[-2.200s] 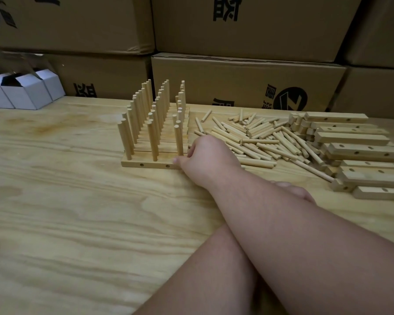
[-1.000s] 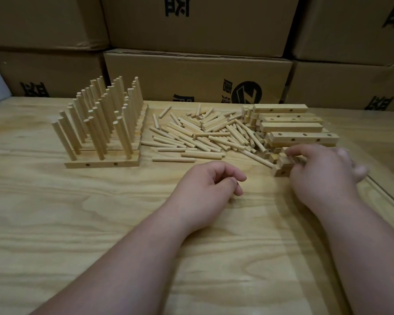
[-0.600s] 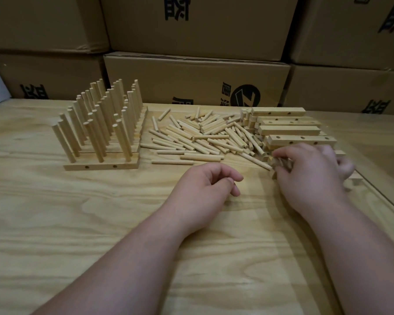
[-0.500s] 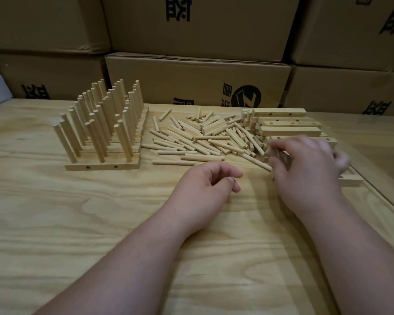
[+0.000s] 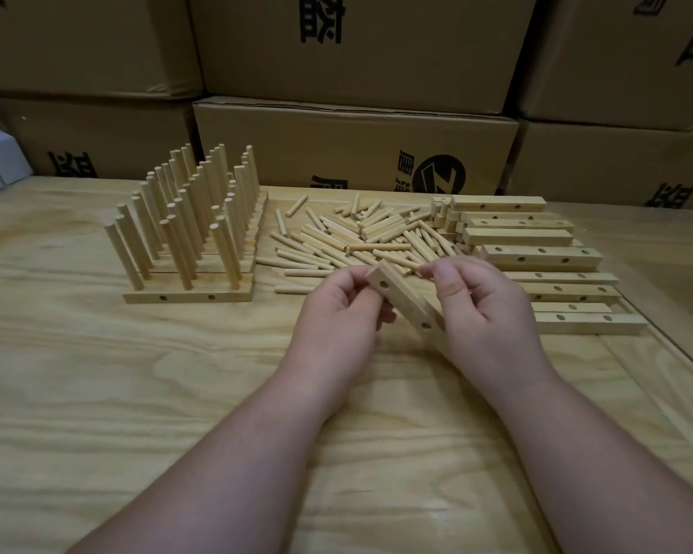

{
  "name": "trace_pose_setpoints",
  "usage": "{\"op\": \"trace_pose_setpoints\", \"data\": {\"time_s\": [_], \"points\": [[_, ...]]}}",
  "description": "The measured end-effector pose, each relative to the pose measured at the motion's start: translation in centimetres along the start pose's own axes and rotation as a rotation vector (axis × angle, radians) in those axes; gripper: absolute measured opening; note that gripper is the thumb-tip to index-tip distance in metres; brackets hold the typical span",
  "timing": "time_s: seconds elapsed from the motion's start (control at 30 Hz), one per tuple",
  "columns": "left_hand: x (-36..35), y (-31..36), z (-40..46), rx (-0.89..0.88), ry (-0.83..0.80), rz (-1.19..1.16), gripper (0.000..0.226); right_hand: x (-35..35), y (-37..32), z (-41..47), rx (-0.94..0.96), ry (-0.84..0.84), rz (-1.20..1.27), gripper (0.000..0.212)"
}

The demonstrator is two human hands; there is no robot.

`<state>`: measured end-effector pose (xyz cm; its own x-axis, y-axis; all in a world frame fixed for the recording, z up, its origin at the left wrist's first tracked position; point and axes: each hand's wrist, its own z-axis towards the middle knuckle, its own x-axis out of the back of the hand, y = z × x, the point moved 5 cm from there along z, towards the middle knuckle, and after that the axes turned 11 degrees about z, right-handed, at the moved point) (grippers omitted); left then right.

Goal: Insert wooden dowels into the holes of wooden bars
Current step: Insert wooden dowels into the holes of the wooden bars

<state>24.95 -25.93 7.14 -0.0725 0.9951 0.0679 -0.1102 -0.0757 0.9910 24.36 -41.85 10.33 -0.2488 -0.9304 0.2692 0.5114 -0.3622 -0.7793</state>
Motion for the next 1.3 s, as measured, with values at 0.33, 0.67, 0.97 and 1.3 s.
{"op": "trace_pose_setpoints", "data": {"time_s": [0.33, 0.67, 0.97, 1.3], "points": [[-0.2, -0.5, 0.3, 0.055, -0.040, -0.068, 0.023, -1.2, 2.8, 0.5, -0.217, -0.042, -0.212, 0.016], [0.6, -0.5, 0.2, -0.002, 0.133, -0.062, 0.013, -1.0, 2.9, 0.5, -0.276, -0.083, -0.172, 0.029], [1.7, -0.7, 0.3, 0.159, 0.265, -0.221, 0.022, -0.3, 3.2, 0.7, -0.396, 0.027, -0.341, 0.023], [1.9, -0.6, 0.3, 0.197, 0.265, -0.285, 0.037, -0.6, 3.5, 0.7, -0.422, -0.007, -0.446, 0.025]]}}
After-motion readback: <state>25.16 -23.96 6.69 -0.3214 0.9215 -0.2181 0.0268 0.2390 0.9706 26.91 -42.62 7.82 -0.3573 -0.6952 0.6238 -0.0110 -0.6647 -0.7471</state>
